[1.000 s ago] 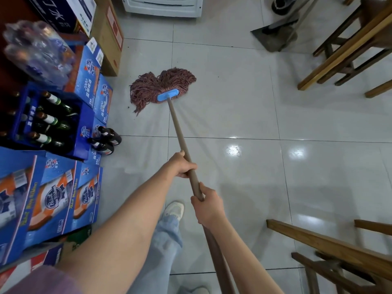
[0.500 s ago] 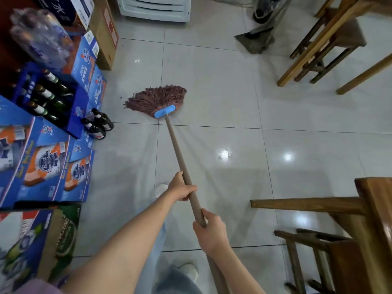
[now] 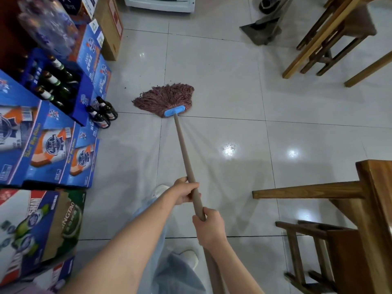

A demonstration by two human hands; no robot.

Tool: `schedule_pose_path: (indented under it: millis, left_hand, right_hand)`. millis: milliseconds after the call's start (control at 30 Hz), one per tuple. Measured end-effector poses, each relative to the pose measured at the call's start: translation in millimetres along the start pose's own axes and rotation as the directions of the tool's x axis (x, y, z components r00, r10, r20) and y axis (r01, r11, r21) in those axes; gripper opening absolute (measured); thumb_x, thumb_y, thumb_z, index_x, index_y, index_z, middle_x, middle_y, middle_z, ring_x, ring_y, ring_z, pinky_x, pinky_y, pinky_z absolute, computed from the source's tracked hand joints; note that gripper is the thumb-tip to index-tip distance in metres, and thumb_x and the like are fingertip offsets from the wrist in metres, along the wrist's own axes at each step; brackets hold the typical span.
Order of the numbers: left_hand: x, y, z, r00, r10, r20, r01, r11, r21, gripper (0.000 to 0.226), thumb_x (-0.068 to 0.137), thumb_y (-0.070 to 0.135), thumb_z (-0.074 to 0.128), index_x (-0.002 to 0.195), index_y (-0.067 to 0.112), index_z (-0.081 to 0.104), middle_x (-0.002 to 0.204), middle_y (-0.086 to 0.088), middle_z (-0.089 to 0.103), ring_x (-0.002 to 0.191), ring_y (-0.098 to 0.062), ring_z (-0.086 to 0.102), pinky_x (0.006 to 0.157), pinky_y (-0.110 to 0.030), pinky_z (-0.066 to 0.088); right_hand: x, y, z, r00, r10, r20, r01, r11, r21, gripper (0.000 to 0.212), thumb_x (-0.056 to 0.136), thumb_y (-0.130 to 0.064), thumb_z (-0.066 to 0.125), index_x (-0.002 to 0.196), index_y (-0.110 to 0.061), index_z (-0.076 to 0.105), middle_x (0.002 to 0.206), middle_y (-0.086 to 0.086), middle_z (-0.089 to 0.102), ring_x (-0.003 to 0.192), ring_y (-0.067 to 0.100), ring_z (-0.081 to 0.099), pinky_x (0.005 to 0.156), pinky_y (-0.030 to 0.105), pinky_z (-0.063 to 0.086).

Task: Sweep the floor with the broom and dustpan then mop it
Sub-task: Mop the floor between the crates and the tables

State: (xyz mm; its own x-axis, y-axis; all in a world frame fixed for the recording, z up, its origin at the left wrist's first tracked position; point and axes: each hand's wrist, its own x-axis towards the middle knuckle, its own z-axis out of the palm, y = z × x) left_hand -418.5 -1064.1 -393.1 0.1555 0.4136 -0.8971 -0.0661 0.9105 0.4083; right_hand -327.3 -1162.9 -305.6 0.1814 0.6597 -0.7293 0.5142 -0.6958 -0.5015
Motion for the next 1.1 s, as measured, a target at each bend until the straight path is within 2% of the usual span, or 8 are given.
schedule_pose_path:
  millis: [100,267,633,767,867,967,1033,1100]
  left_hand:
    - [6.5,8.8,-1.9,0.998,-0.027,0.049,0.025,0.999,0.037,0.020,0.090,0.003,0.060,0.107,0.006,0.049,0.078,-0.009,0.051,0.063,-0.025,0.062,0.047,-0.028,0.055]
    - [24.4,37.1,8.7,0.999,-0.015,0.049,0.014,1.000,0.018,0.018,0.091,0.004,0.059,0.105,0.005,0.048,0.078,-0.009,0.050,0.063,-0.024,0.060,0.050,-0.029,0.056]
    - [79.0,168.7,-16.4,1.000,0.012,0.019,-0.014,0.997,0.081,0.019,0.090,0.002,0.057,0.106,0.003,0.046,0.081,-0.011,0.052,0.065,-0.024,0.061,0.048,-0.028,0.057]
    - [98.4,201.5,-22.4,0.999,0.040,0.004,-0.040,0.996,0.077,0.018,0.092,0.005,0.056,0.107,0.003,0.046,0.082,-0.009,0.052,0.064,-0.023,0.061,0.054,-0.029,0.058]
    - [105.5,201.3,-24.4,1.000,0.025,-0.008,-0.024,0.995,0.092,0.018,0.094,0.008,0.056,0.108,0.002,0.046,0.081,-0.007,0.052,0.063,-0.020,0.060,0.053,-0.028,0.056]
    - [106.7,191.1,-25.5,0.999,-0.029,0.019,0.027,0.997,0.074,0.012,0.095,0.009,0.055,0.101,0.002,0.046,0.080,-0.007,0.049,0.063,-0.019,0.059,0.047,-0.025,0.054]
    - [105.5,185.2,-27.1,0.995,-0.072,0.069,0.069,0.997,0.038,0.009,0.096,0.009,0.053,0.091,0.005,0.047,0.079,-0.006,0.049,0.064,-0.019,0.058,0.054,-0.028,0.055]
    - [99.9,179.3,-27.7,0.987,-0.115,0.116,0.118,0.993,-0.020,0.013,0.097,0.007,0.050,0.084,0.006,0.047,0.076,-0.007,0.050,0.061,-0.019,0.060,0.065,-0.031,0.053]
  right_hand:
    - [5.3,-3.9,-2.9,1.000,0.020,0.000,-0.020,1.000,-0.014,0.020,0.082,-0.015,0.050,0.066,-0.012,0.039,0.058,-0.002,0.039,0.053,0.019,0.034,0.052,0.032,0.042]
    - [30.0,-20.6,-22.2,0.999,0.019,-0.033,-0.021,0.999,-0.039,0.028,0.084,-0.014,0.053,0.063,-0.013,0.035,0.057,-0.003,0.037,0.051,0.016,0.030,0.047,0.025,0.031]
    - [126.9,-123.2,-34.0,0.997,0.054,-0.048,-0.054,0.999,-0.001,0.030,0.083,-0.020,0.056,0.059,-0.015,0.038,0.058,-0.001,0.042,0.054,0.024,0.041,0.053,0.028,0.043]
    - [155.0,-152.6,-38.3,0.997,0.072,-0.042,-0.073,0.997,-0.016,0.027,0.084,-0.022,0.055,0.063,-0.013,0.041,0.059,0.001,0.047,0.055,0.027,0.048,0.054,0.032,0.050]
    - [159.3,-158.1,-39.5,0.989,0.135,0.064,-0.136,0.991,0.014,0.023,0.089,-0.021,0.053,0.070,-0.013,0.043,0.061,0.002,0.048,0.041,0.019,0.050,0.037,0.019,0.040]
    - [152.9,-153.7,-39.6,0.946,0.204,0.251,-0.246,0.958,0.148,0.019,0.093,-0.022,0.050,0.079,-0.012,0.044,0.065,0.004,0.047,0.036,0.012,0.043,0.036,0.016,0.035]
    - [147.4,-150.5,-39.7,0.917,0.223,0.329,-0.294,0.938,0.182,0.016,0.095,-0.024,0.047,0.085,-0.012,0.043,0.067,0.005,0.046,0.040,0.014,0.040,0.036,0.015,0.035]
    - [139.9,-145.0,-37.1,0.916,0.215,0.339,-0.289,0.940,0.183,0.013,0.096,-0.022,0.045,0.090,-0.011,0.041,0.067,0.005,0.044,0.041,0.015,0.039,0.036,0.015,0.034]
